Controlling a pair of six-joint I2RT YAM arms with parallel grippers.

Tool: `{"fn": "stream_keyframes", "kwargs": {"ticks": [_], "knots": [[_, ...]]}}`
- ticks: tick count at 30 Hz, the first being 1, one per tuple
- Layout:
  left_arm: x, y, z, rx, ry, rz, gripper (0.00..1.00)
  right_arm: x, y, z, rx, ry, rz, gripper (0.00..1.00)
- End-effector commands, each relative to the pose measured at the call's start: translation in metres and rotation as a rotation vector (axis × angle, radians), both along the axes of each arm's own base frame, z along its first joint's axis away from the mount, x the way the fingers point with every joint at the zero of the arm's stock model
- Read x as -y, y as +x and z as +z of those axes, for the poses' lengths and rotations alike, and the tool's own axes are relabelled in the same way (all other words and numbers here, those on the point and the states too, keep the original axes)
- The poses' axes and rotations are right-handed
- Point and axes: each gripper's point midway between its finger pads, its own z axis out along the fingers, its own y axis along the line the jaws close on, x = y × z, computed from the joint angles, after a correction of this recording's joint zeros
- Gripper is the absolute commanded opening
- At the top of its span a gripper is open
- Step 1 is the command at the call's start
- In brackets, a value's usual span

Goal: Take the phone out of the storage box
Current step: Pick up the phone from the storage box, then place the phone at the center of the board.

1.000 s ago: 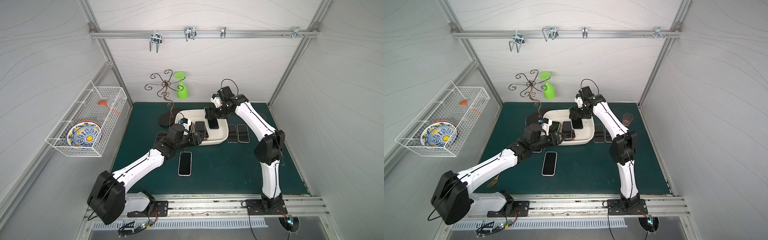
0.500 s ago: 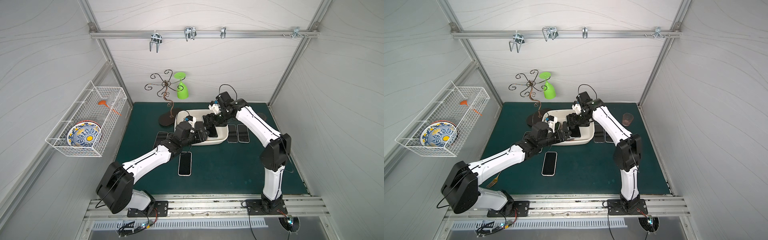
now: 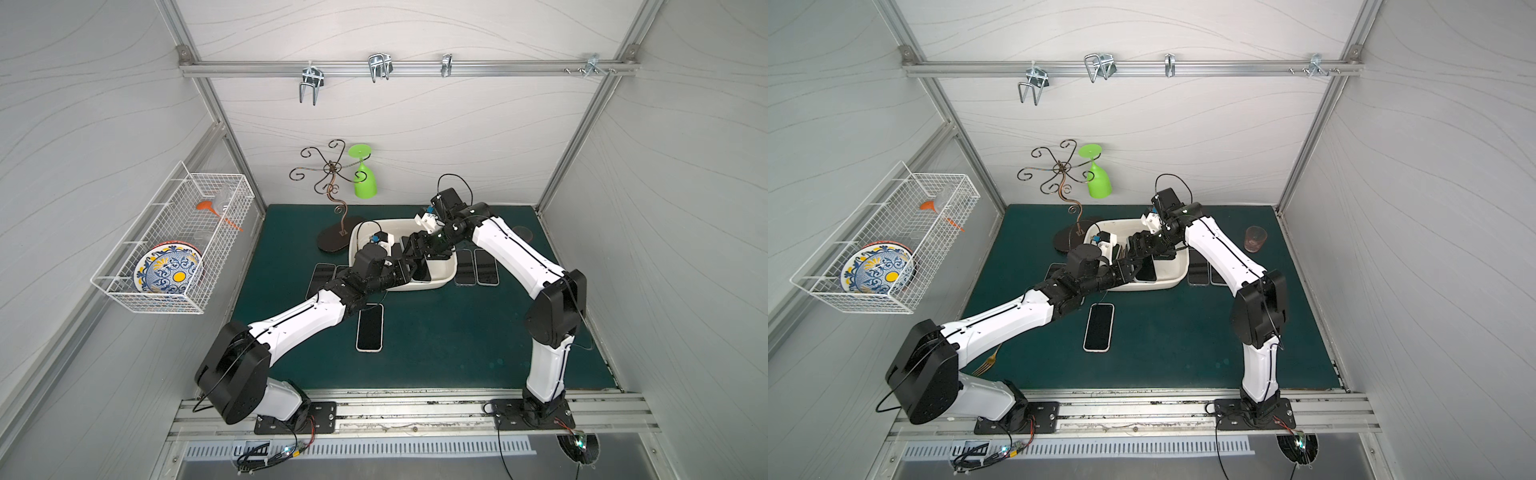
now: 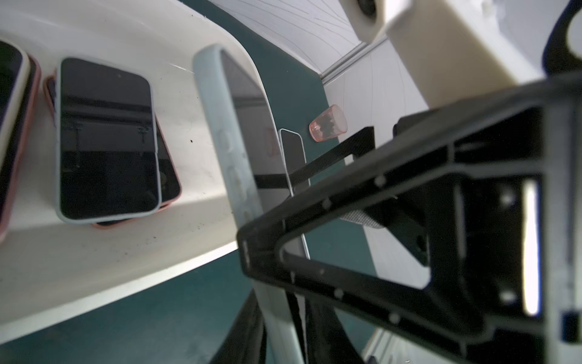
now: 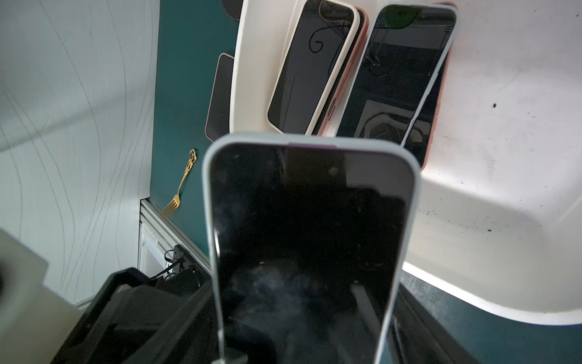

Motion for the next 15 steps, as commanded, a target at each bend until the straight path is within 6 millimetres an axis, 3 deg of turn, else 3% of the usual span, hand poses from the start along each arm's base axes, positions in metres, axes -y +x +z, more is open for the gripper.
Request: {"fn": "stream_keyframes", "kwargs": {"ticks": [1,4,7,9,11,15], "knots": [[0.011,0.006,0.031,0.085,-0.066,-0.014,0.15,-0.008,-0.008,0.031,0.046,0.082,0.024,0.0],[0.01,0.004,0.032,0.086,-0.075,-0.013,0.08,-0.01,-0.008,0.029,0.032,0.09,0.028,0.0],[0.008,0.0,0.034,0.088,-0.079,-0.016,0.05,-0.014,-0.009,0.028,0.022,0.114,0.037,0.18],[0.006,-0.003,0.039,0.095,-0.083,-0.021,0.03,-0.015,-0.01,0.028,0.02,0.122,0.043,0.66],[0.004,-0.01,0.044,0.097,-0.092,-0.034,0.02,-0.01,-0.007,0.029,0.034,0.114,0.028,0.99],[-0.007,-0.033,0.043,0.07,-0.102,-0.058,0.01,0.012,0.01,0.045,0.03,0.19,-0.037,0.99]]}}
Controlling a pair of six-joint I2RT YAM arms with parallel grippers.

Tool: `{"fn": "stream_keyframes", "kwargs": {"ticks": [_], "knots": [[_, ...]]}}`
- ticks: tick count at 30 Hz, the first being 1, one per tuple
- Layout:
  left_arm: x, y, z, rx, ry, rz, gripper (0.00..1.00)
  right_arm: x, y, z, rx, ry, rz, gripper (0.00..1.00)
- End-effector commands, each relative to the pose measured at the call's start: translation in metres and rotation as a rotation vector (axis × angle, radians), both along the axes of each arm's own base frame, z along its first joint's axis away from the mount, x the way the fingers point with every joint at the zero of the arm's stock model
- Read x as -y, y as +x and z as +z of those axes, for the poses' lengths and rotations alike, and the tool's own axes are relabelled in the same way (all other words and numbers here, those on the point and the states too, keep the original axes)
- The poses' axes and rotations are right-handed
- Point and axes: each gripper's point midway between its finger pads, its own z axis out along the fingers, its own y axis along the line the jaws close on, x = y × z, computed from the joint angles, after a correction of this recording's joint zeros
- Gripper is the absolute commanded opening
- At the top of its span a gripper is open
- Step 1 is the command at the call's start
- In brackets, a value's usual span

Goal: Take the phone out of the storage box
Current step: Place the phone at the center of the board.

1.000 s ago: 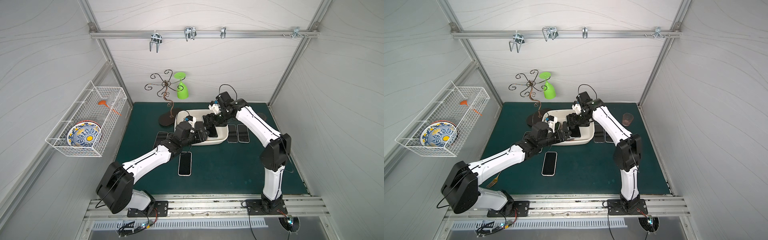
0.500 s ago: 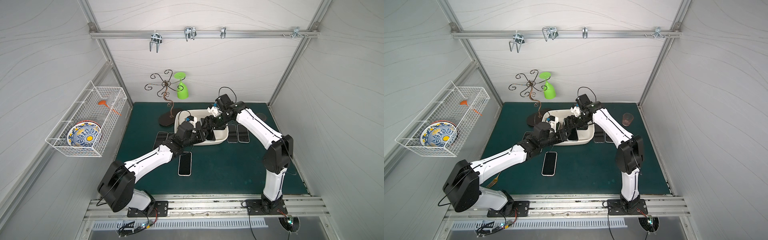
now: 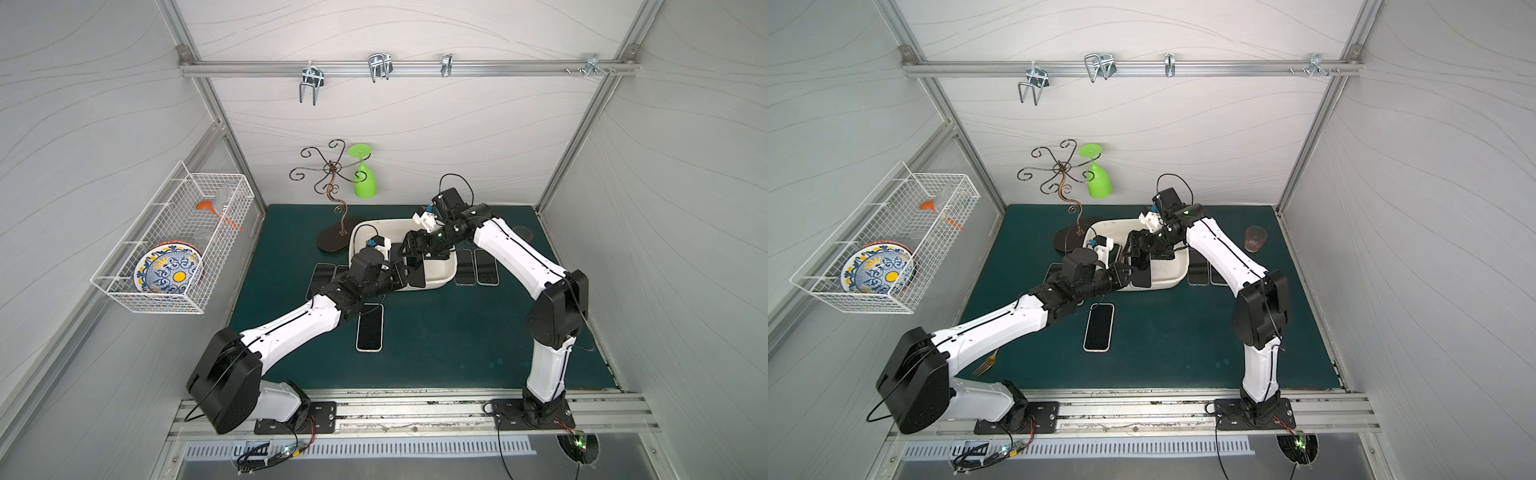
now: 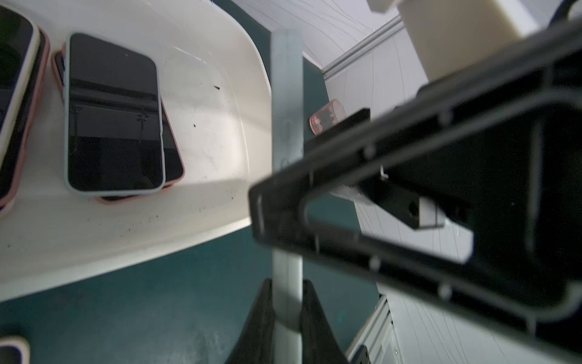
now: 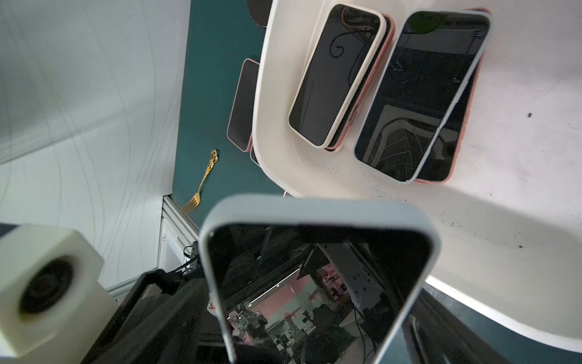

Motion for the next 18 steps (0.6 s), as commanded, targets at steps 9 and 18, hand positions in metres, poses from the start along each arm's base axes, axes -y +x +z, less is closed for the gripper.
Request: {"fn": "stream_keyframes", "kwargs": {"ticks": [9,18], "knots": [[-0.067,-0.096,-0.002,-0.013,0.025,0.015,0.0,0.085,0.024,0.06,0.073,0.128,-0.168,0.99],[-0.074,-0.135,-0.069,-0.109,0.107,0.025,0.0,0.09,0.0,0.059,0.083,0.135,-0.144,0.99]]}}
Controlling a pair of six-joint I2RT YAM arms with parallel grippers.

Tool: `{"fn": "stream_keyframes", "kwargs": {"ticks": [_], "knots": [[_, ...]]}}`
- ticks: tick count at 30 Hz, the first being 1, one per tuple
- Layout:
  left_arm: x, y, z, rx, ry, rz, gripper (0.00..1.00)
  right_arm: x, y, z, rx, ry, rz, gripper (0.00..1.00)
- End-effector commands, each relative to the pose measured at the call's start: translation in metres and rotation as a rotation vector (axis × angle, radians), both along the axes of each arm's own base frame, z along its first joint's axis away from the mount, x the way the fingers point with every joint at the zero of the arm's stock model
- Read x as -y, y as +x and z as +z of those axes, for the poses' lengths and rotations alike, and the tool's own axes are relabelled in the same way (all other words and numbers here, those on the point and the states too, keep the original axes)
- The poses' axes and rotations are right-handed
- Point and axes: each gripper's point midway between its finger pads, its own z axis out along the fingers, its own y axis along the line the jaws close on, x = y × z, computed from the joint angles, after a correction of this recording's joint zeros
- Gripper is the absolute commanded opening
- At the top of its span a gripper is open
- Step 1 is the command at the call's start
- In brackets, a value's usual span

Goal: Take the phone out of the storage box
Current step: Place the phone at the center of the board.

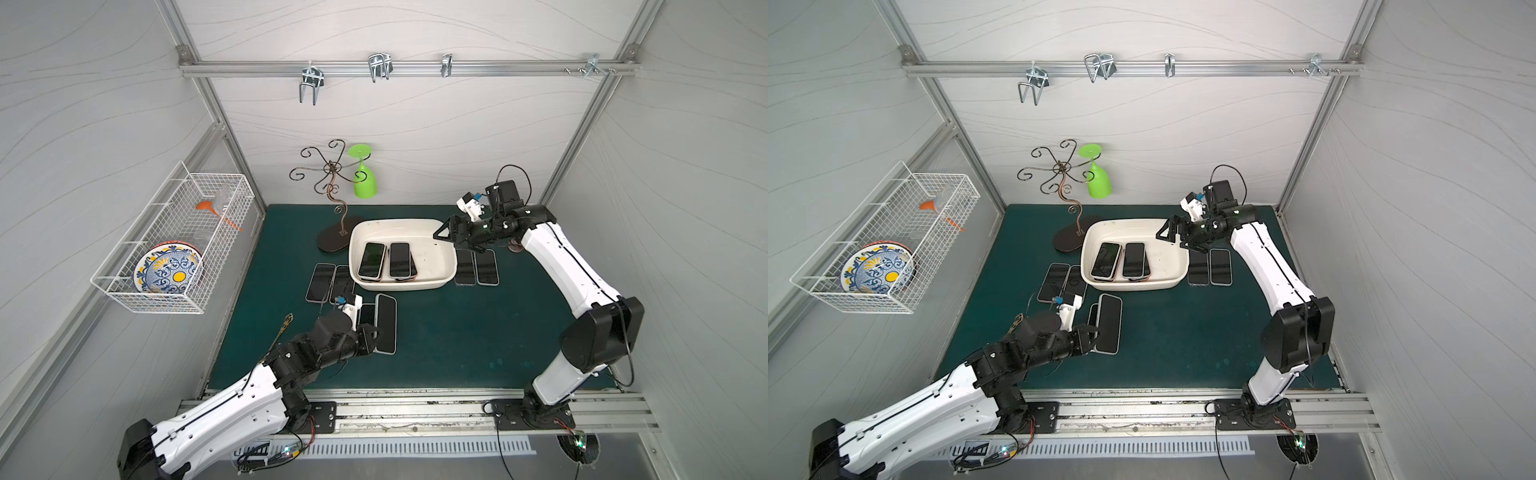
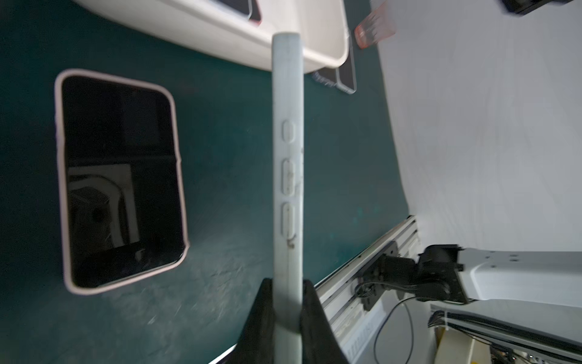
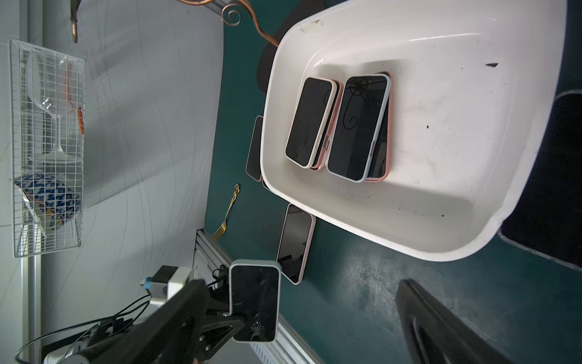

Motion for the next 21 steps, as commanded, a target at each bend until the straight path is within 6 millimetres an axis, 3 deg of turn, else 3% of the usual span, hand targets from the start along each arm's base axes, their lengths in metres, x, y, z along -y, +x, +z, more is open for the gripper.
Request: {"fn": "stream_keyframes", "kwargs": {"ticks": [1,11,21], "knots": [[0.011,0.013,0.004,0.041,-0.023,0.047,0.0,0.0,-0.01,0.009,0.035,0.015,0.03,0.99],[0.059,0.045,-0.019,0.032,-0.001,0.02,0.0,0.003,-0.02,0.003,0.042,-0.001,0.054,0.99],[0.065,0.059,-0.067,0.001,0.087,0.04,0.0,0.005,-0.021,-0.017,0.017,-0.025,0.065,0.99]]}}
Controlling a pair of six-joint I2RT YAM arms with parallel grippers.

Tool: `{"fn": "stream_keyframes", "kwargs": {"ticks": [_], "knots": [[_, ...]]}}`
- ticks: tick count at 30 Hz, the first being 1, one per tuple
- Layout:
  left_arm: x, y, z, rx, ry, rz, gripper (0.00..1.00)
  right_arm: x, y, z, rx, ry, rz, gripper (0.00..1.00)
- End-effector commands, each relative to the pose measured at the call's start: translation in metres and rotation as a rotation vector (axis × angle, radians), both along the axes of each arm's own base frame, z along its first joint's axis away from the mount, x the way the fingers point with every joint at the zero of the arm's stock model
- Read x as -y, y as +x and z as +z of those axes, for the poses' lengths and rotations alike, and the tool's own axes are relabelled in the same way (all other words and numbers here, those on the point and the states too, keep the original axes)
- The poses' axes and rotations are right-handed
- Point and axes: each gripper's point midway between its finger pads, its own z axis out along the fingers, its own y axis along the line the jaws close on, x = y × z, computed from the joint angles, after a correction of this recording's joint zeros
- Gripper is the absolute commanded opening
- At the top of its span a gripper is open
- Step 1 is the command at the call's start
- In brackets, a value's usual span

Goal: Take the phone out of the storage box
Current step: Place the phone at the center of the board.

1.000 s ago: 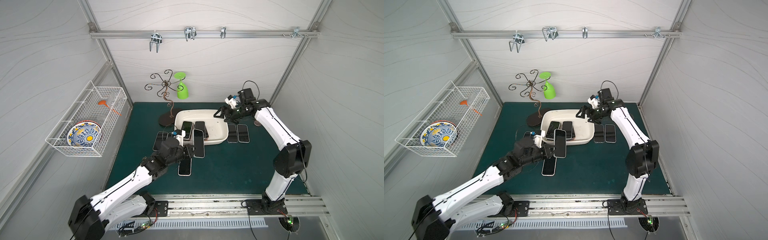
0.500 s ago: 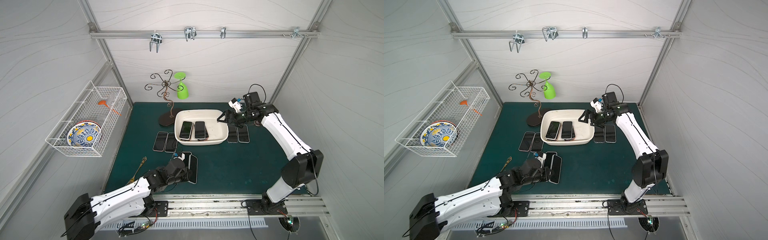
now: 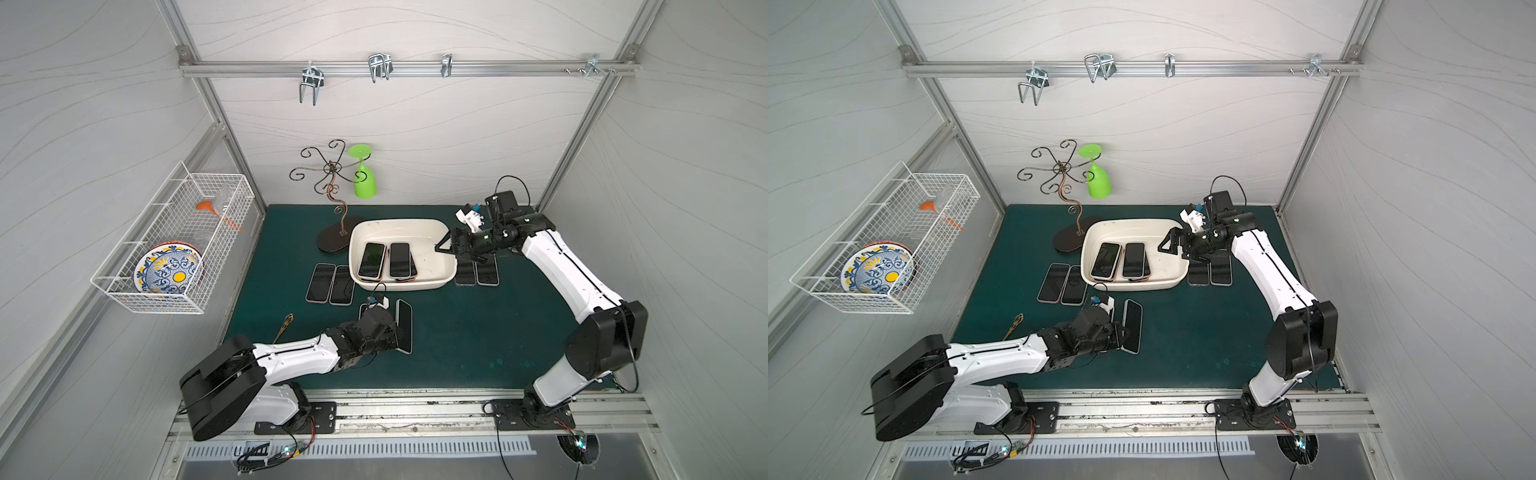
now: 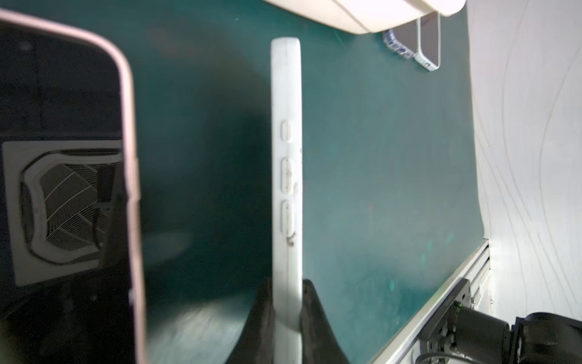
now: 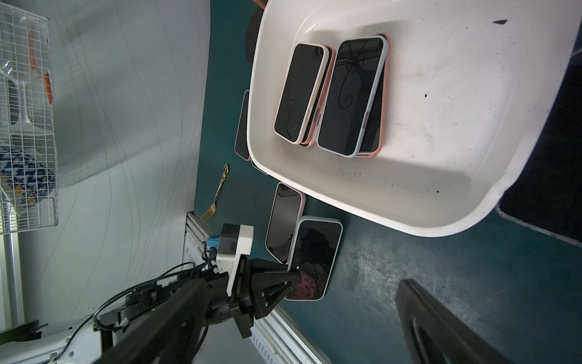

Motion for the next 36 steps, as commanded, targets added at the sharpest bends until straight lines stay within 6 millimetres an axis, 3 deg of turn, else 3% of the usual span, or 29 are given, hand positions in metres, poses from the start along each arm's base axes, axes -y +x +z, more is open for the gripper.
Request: {"fn": "stream_keyframes", "kwargs": {"ticks": [1,10,14,17,20,27,33,36], "knots": [[0.003,0.015,0.004,0.064,0.001,0.023,0.0,0.0,-0.003,0.006,0.04,0.003,0.023,0.99],[-0.021,0.012,-0.017,0.032,0.038,0.07,0.0,0.001,-0.004,-0.012,0.009,-0.021,0.028,0.99],[-0.032,0.011,-0.025,0.022,0.068,0.086,0.16,0.001,-0.005,-0.018,-0.003,-0.02,0.031,0.99],[-0.04,0.013,-0.027,0.013,0.101,0.106,0.33,-0.001,-0.008,-0.02,-0.008,-0.023,0.037,0.99],[-0.049,0.013,-0.025,0.011,0.127,0.129,0.41,0.0,-0.012,-0.021,-0.006,-0.032,0.043,0.99],[-0.05,0.017,0.005,0.059,0.13,0.118,0.47,-0.002,-0.017,-0.025,-0.013,-0.035,0.051,0.99],[-0.029,0.016,0.058,0.097,0.009,0.056,0.47,-0.006,-0.013,-0.024,-0.004,-0.043,0.048,0.99],[-0.044,0.016,0.077,0.115,0.061,0.084,0.48,-0.01,-0.012,-0.02,0.002,-0.037,0.052,0.99]]}}
